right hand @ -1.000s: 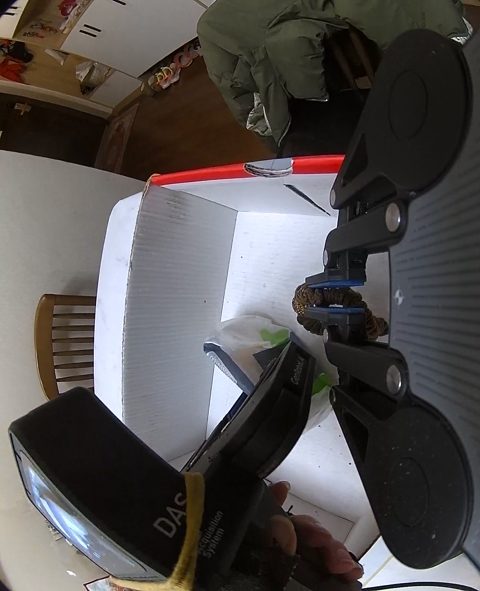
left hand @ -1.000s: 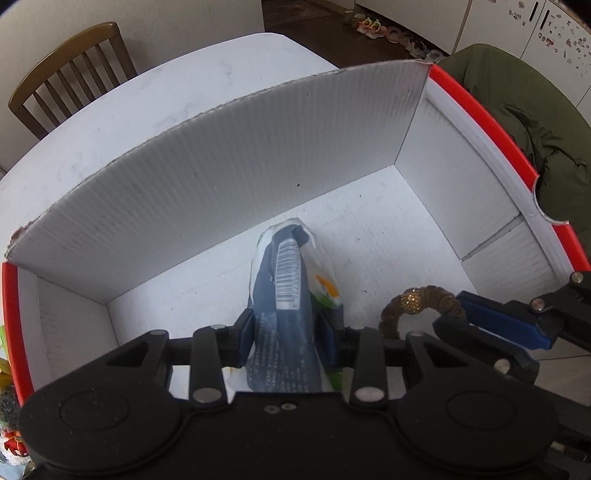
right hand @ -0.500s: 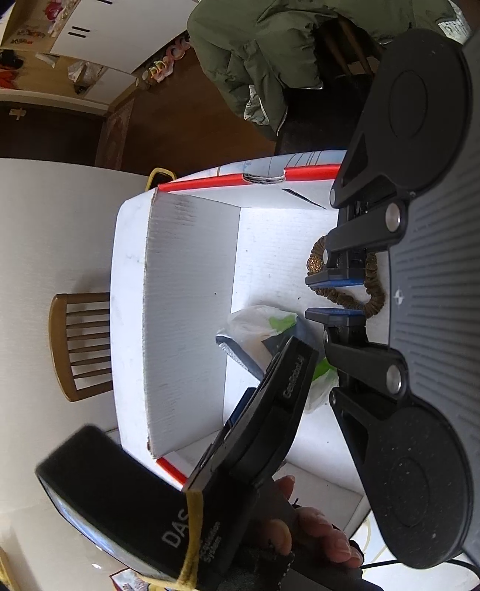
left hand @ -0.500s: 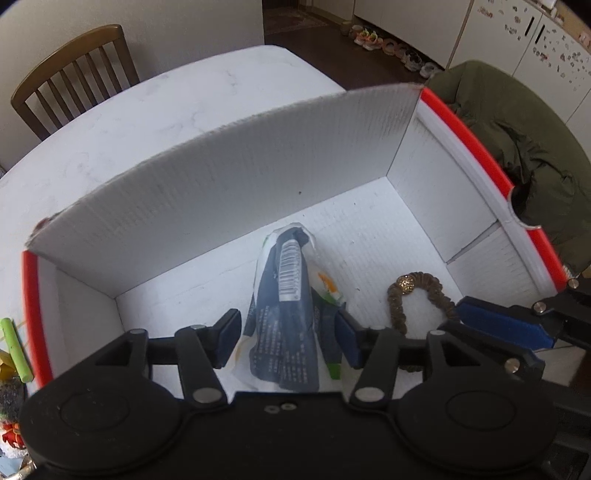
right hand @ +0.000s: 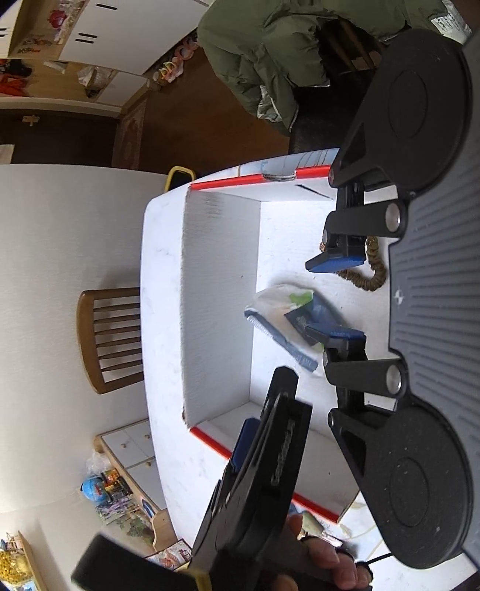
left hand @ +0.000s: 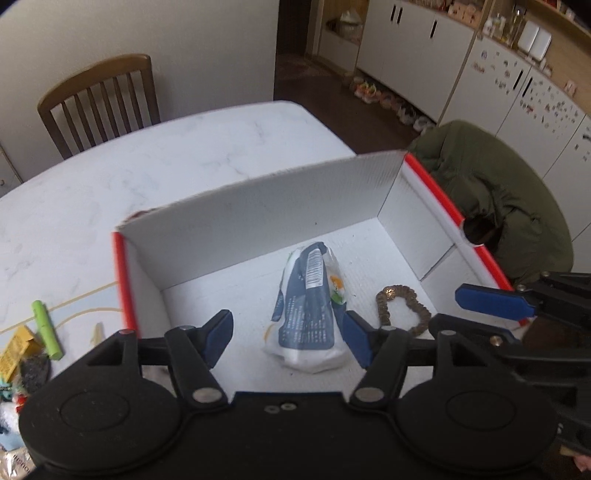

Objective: Organize objects
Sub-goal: 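Carry both items into the red box and open both tools to release, then withdraw both tools from the box back over the table items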

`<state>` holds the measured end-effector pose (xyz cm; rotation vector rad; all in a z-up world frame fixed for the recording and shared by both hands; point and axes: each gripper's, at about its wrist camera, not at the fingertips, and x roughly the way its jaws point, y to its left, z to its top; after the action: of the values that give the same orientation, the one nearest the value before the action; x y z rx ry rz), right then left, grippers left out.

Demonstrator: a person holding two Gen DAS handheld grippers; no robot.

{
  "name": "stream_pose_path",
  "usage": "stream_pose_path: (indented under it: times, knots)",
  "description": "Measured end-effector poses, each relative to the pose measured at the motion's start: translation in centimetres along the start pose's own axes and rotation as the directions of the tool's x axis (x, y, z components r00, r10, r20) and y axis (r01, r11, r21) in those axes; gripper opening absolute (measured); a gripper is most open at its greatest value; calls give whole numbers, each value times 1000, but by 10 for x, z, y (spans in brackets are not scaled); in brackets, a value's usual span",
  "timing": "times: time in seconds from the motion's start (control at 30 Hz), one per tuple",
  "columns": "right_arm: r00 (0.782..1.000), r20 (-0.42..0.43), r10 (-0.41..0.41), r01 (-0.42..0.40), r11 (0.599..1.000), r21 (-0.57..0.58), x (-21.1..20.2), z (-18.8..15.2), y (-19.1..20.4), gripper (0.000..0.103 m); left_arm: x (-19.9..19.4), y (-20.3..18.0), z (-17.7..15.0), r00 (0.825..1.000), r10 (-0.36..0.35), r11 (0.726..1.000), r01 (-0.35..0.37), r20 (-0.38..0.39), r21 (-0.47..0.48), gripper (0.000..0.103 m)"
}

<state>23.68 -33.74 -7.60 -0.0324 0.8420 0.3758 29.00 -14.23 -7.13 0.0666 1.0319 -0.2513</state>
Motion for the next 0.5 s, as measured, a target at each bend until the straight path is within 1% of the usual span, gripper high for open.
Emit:
stream_pose_path:
  times: [0.03, 0.07, 0.13, 0.17, 0.23, 0.4, 0.43, 0.5]
  knots:
    - [1000, 5, 1, -1, 1000, -2, -2, 0, 2, 29, -10, 2, -2, 1000, -7, 1000, 7, 14, -2, 66]
    - [1000, 8, 7, -7, 1000, -3, -4, 1, 5, 32, -17, 4, -5, 1000, -10, 1000, 10, 27, -1, 66]
    - [1000, 18, 17, -17, 1000, 2, -9, 1, 9, 45, -29, 7, -10, 998, -9, 1000, 8, 56, 4, 71]
    - [999, 29, 18, -18, 1000, 4, -13, 1, 12, 54, -36, 9, -13, 997, -3, 1000, 3, 73, 8, 73]
    - [999, 48, 21, -20, 1000, -2, -19, 1, 19, 55, -47, 13, -20, 995, 2, 1000, -3, 98, 12, 74]
    - [997, 74, 31, -30, 1000, -7, -31, 1, 37, 57, -74, 31, -38, 989, 9, 1000, -5, 145, -26, 78]
    - [996, 81, 34, -33, 999, -6, -33, 2, 40, 58, -78, 35, -41, 988, 12, 999, -7, 155, -33, 79]
    - [995, 93, 40, -40, 999, -10, -38, 2, 50, 65, -90, 46, -51, 985, 18, 999, -10, 174, -46, 82]
